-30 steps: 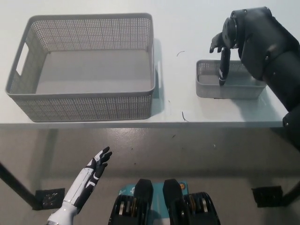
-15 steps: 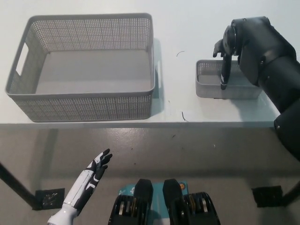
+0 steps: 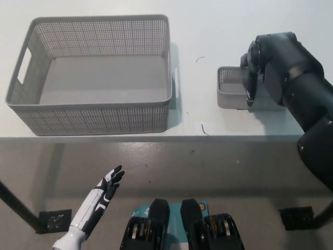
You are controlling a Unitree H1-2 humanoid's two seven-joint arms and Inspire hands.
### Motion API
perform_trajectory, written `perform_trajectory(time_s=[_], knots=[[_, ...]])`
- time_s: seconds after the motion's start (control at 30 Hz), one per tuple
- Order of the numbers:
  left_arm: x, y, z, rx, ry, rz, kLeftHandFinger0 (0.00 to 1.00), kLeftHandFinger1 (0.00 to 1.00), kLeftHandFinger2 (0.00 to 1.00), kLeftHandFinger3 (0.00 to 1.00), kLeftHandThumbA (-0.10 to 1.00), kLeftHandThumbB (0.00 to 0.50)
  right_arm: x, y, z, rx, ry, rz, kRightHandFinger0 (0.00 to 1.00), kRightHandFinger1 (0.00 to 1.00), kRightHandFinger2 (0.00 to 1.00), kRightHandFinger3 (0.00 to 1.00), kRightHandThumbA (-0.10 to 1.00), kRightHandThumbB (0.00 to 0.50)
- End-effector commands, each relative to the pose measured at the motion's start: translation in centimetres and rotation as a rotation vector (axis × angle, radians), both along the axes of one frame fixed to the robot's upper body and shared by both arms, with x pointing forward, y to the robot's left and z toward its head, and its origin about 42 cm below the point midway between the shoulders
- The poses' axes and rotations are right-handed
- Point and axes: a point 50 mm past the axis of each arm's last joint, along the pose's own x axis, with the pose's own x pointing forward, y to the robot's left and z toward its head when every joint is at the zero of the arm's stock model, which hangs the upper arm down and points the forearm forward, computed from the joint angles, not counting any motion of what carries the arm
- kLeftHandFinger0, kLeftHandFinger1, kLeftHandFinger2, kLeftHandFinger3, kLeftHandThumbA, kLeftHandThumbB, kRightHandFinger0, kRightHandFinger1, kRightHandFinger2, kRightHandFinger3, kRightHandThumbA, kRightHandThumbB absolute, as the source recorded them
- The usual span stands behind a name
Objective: Use the right hand to pick up a small rectangular container and put it into a bigger container on the left side
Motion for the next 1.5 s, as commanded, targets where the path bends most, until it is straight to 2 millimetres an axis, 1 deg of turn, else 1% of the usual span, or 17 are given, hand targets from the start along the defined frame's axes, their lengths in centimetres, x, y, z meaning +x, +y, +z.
perform_trajectory(time_s=[0.0, 0.13, 0.17, 0.2, 0.23, 0.27, 0.37, 0.4, 0.43, 0.5, 0.57, 0.83, 0.97, 1.13, 1.27, 1.37, 1.47], knots=[[0.5, 0.5, 1.4, -0.003, -0.067, -0.019, 1.00, 1.00, 1.00, 1.00, 1.00, 0.276, 0.4, 0.7, 1.3, 0.027, -0.086, 0.048, 1.00, 1.00, 1.00, 1.00, 1.00, 0.467], [0.5, 0.5, 1.5, 0.000, -0.060, -0.014, 1.00, 1.00, 1.00, 1.00, 1.00, 0.303, 0.6, 0.2, 1.0, 0.101, -0.167, 0.052, 1.00, 1.00, 1.00, 1.00, 1.00, 0.429], [0.5, 0.5, 1.5, 0.002, -0.062, -0.015, 1.00, 1.00, 1.00, 1.00, 1.00, 0.305, 0.6, 0.1, 1.0, 0.149, -0.214, 0.042, 1.00, 1.00, 1.00, 1.00, 0.80, 0.307], [0.5, 0.5, 1.4, 0.002, -0.064, -0.016, 1.00, 1.00, 1.00, 1.00, 1.00, 0.305, 0.7, 0.0, 0.9, 0.169, -0.247, 0.056, 0.80, 0.92, 1.00, 1.00, 0.74, 0.330], [0.5, 0.5, 1.5, 0.001, -0.066, -0.017, 1.00, 1.00, 1.00, 1.00, 1.00, 0.304, 0.7, -0.1, 0.9, 0.179, -0.277, 0.077, 0.77, 0.92, 1.00, 1.00, 0.71, 0.330], [0.5, 0.5, 1.4, -0.007, -0.064, -0.018, 1.00, 1.00, 1.00, 1.00, 1.00, 0.297, 0.8, -0.2, 0.9, 0.156, -0.334, 0.096, 1.00, 1.00, 1.00, 1.00, 0.64, 0.322], [0.6, 0.5, 1.5, 0.004, -0.069, -0.021, 1.00, 1.00, 1.00, 1.00, 1.00, 0.291, 0.9, -0.4, 1.1, 0.207, -0.434, 0.111, 1.00, 0.99, 0.93, 0.96, 0.37, 0.254], [0.6, 0.4, 1.5, 0.006, -0.071, -0.022, 1.00, 1.00, 1.00, 1.00, 1.00, 0.288, 0.9, -0.4, 1.2, 0.218, -0.454, 0.114, 0.79, 0.73, 0.67, 0.74, 0.27, 0.227], [0.6, 0.4, 1.5, 0.005, -0.073, -0.022, 1.00, 1.00, 1.00, 1.00, 1.00, 0.285, 0.9, -0.5, 1.3, 0.234, -0.480, 0.118, 0.42, 0.42, 0.46, 0.45, 0.13, 0.211], [0.6, 0.4, 1.5, 0.006, -0.073, -0.022, 1.00, 1.00, 1.00, 1.00, 1.00, 0.285, 0.9, -0.5, 1.4, 0.249, -0.497, 0.122, 0.17, 0.26, 0.33, 0.34, 0.04, 0.194], [1.0, 0.5, 1.7, 0.007, -0.074, -0.021, 1.00, 1.00, 1.00, 1.00, 1.00, 0.289, 1.0, -0.6, 1.9, 0.261, -0.539, 0.132, 0.09, 0.18, 0.27, 0.25, -0.10, 0.173], [1.0, 0.6, 1.7, 0.001, -0.073, -0.020, 1.00, 1.00, 1.00, 1.00, 1.00, 0.293, 1.3, -1.5, 3.2, 0.269, -0.601, 0.158, 0.03, 0.13, 0.60, 0.80, -0.10, 0.210], [1.2, 0.7, 1.7, -0.001, -0.079, -0.022, 1.00, 1.00, 1.00, 1.00, 1.00, 0.281, 1.6, -2.7, 5.7, 0.335, -0.666, 0.152, 0.00, 0.07, 0.51, 0.32, -0.10, 0.191], [1.1, 0.8, 1.7, 0.006, -0.077, -0.018, 1.00, 1.00, 1.00, 1.00, 1.00, 0.291, 1.9, -3.7, 11.3, 0.401, -0.793, 0.154, 0.03, 0.37, 0.81, 0.92, -0.10, 0.162], [1.1, 0.7, 1.7, 0.009, -0.075, -0.015, 1.00, 1.00, 1.00, 1.00, 1.00, 0.292, 1.8, -4.6, 15.6, 0.476, -0.888, 0.155, 0.01, 0.46, 0.83, 0.83, -0.10, 0.163], [1.0, 0.7, 1.7, 0.008, -0.070, -0.012, 1.00, 1.00, 1.00, 1.00, 1.00, 0.302, 1.3, -4.9, 19.7, 0.544, -0.976, 0.175, 0.09, 0.57, 0.92, 0.98, -0.10, 0.161], [1.0, 0.7, 1.8, 0.013, -0.070, -0.010, 1.00, 1.00, 1.00, 1.00, 1.00, 0.289, 0.6, -4.4, 22.8, 0.605, -1.024, 0.229, 0.04, 0.51, 0.83, 0.90, -0.10, 0.164]])
